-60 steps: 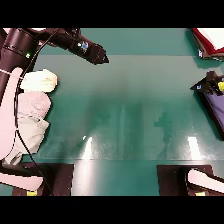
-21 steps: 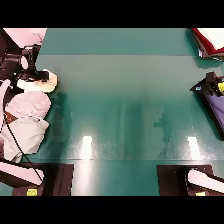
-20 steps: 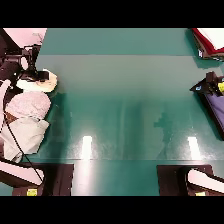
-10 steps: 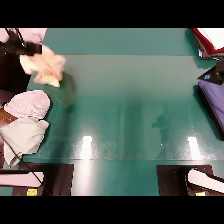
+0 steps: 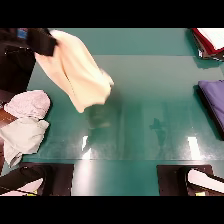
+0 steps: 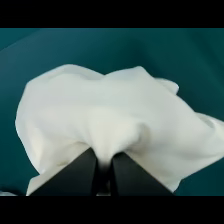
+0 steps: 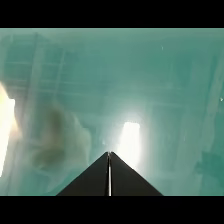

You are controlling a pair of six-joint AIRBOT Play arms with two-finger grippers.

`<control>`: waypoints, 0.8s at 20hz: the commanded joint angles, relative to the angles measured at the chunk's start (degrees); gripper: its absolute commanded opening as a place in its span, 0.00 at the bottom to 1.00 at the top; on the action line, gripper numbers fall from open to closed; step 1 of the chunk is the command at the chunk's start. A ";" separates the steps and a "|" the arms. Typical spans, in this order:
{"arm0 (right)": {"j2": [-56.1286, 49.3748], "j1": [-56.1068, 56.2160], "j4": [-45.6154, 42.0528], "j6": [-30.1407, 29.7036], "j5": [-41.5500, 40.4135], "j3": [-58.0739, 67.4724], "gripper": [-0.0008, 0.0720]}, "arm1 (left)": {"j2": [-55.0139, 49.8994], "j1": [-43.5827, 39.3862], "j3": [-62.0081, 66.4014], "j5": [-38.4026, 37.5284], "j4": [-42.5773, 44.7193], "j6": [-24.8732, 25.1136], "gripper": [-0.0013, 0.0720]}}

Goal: Fold the shirts.

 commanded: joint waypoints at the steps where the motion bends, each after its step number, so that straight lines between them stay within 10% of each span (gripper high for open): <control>1: 0.02 0.04 0.00 0.02 0.50 0.33 0.03 | -3.78 -8.31 0.11 -1.84 -1.38 0.17 0.06; 5: 0.02 0.04 -0.02 0.02 1.95 -2.25 0.03 | -14.32 -10.12 0.11 1.03 -8.41 0.61 0.13; 7: 0.02 0.04 -0.02 0.00 2.14 -3.52 0.03 | -18.64 -9.86 0.13 2.62 -8.59 0.57 1.00; 9: 0.02 0.02 -0.02 0.00 2.40 -4.55 0.03 | -19.65 -7.80 0.13 1.53 -8.48 0.59 0.86; 16: -0.02 0.04 -0.07 -0.02 1.70 -5.55 0.03 | -15.63 6.62 -6.38 -2.23 -19.63 0.17 0.86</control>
